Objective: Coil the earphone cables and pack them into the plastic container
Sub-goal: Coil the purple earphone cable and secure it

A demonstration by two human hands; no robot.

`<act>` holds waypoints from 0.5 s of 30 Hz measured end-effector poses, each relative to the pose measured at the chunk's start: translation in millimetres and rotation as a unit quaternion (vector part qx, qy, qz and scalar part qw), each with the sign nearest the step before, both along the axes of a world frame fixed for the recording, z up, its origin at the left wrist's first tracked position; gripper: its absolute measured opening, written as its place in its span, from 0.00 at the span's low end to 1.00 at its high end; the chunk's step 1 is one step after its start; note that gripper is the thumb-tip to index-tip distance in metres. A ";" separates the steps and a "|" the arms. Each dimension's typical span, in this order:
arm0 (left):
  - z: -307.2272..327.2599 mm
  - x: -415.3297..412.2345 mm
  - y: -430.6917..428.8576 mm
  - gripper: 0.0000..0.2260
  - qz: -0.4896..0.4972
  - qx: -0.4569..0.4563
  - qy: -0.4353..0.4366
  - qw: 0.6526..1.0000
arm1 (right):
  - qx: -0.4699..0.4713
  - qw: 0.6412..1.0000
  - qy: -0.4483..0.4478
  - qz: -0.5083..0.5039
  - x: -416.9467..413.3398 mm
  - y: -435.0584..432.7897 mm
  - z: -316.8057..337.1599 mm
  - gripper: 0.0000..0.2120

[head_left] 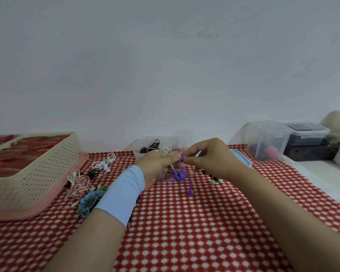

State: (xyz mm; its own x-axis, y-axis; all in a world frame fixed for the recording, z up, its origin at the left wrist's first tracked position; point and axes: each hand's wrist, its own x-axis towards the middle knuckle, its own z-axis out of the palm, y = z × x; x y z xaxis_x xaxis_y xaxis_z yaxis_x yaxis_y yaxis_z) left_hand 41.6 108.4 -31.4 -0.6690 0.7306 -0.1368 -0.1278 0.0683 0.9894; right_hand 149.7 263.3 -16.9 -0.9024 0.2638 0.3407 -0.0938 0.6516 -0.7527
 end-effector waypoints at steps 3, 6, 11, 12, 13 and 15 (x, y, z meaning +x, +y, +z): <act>0.9 1.8 1.2 0.08 0.004 0.006 -0.026 1.000 | 0.039 0.999 0.023 0.000 0.1 -2.2 1.9 0.09; 1.7 0.7 0.0 0.09 0.005 0.003 -0.050 0.999 | 0.050 0.998 0.042 0.003 0.5 -2.2 3.0 0.16; 2.9 0.1 -1.7 0.14 -0.010 0.001 -0.076 0.997 | 0.057 0.998 0.038 -0.003 -0.3 -2.0 3.9 0.16; 3.1 0.4 -1.8 0.11 -0.018 0.008 -0.081 0.997 | 0.052 0.998 0.030 0.002 0.4 -1.7 5.3 0.14; 4.4 1.6 -3.0 0.09 -0.026 0.013 -0.081 0.996 | 0.036 0.999 0.021 0.013 1.5 -1.9 7.1 0.11; 5.0 0.9 -5.9 0.08 -0.027 0.017 -0.065 0.997 | -0.035 0.998 0.000 0.046 3.6 -0.5 9.6 0.06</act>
